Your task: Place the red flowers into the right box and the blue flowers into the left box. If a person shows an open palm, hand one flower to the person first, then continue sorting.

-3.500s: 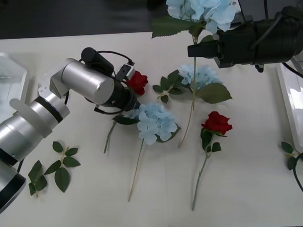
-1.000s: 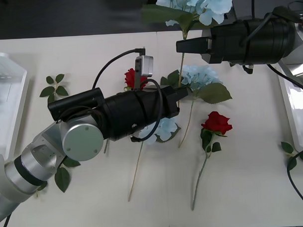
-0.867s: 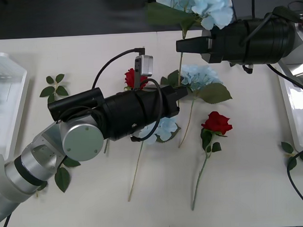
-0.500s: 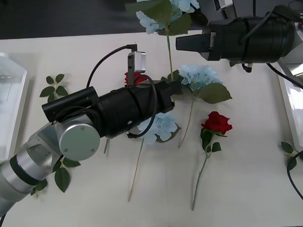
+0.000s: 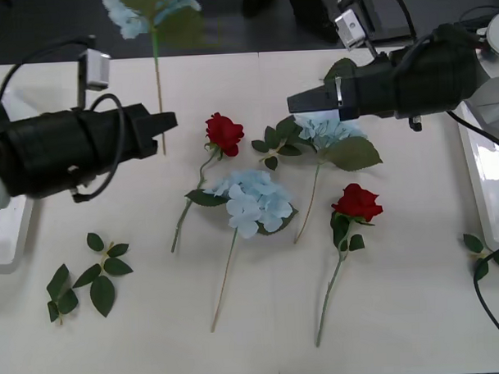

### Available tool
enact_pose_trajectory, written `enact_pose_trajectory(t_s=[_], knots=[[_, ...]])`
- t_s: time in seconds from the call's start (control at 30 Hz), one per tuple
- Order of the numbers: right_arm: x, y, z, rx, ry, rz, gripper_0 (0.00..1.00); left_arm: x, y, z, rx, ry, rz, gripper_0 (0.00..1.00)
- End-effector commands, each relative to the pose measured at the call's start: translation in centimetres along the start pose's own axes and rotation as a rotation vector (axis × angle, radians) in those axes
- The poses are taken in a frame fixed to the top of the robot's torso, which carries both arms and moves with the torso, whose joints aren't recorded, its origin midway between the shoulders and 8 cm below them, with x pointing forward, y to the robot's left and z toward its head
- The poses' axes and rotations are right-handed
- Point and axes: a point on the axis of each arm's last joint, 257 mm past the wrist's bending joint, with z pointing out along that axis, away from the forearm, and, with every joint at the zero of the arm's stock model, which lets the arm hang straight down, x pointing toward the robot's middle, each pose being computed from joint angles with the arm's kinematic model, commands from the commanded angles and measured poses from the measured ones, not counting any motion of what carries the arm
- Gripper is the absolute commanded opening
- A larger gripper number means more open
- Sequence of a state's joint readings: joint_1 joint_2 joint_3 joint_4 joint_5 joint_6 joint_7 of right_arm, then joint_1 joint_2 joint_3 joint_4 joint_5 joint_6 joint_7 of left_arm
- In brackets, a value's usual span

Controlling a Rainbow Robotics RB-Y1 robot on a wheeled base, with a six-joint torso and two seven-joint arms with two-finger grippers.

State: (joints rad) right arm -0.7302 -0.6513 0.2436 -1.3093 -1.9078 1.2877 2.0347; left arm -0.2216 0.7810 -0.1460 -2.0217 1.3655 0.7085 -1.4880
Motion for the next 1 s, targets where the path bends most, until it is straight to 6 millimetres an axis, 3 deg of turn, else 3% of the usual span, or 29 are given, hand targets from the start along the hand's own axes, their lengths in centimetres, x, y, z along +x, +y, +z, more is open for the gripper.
enact_pose_trajectory(t_s=[0.03, 0.07, 0.23, 0.3, 0.47, 0.77, 1.0], knots=[[3.6, -2.5, -1.4, 0.154, 0.134, 0.058, 1.00, -2.5, 2.7, -6.0, -0.079, 0.005, 0.064, 0.00], [4.2, -2.9, -1.6, 0.178, 0.146, 0.073, 1.00, -2.6, 3.3, -6.8, -0.093, 0.008, 0.061, 0.00], [9.6, -5.6, -3.9, 0.417, 0.229, 0.229, 1.00, -3.3, 7.8, -14.8, -0.230, 0.048, 0.065, 0.00], [12.0, -5.9, -4.9, 0.518, 0.256, 0.270, 1.00, -2.2, 10.2, -19.1, -0.297, 0.095, 0.044, 0.00], [15.9, -6.0, -6.4, 0.681, 0.261, 0.392, 1.00, 0.7, 13.9, -27.0, -0.398, 0.199, 0.016, 0.00], [20.6, -6.8, -6.1, 0.898, 0.198, 0.550, 1.00, 6.0, 24.2, -40.0, -0.660, 0.371, 0.094, 0.00], [22.7, -8.8, -4.9, 1.031, 0.150, 0.559, 1.00, 7.3, 28.7, -47.1, -0.817, 0.495, 0.156, 0.00]])
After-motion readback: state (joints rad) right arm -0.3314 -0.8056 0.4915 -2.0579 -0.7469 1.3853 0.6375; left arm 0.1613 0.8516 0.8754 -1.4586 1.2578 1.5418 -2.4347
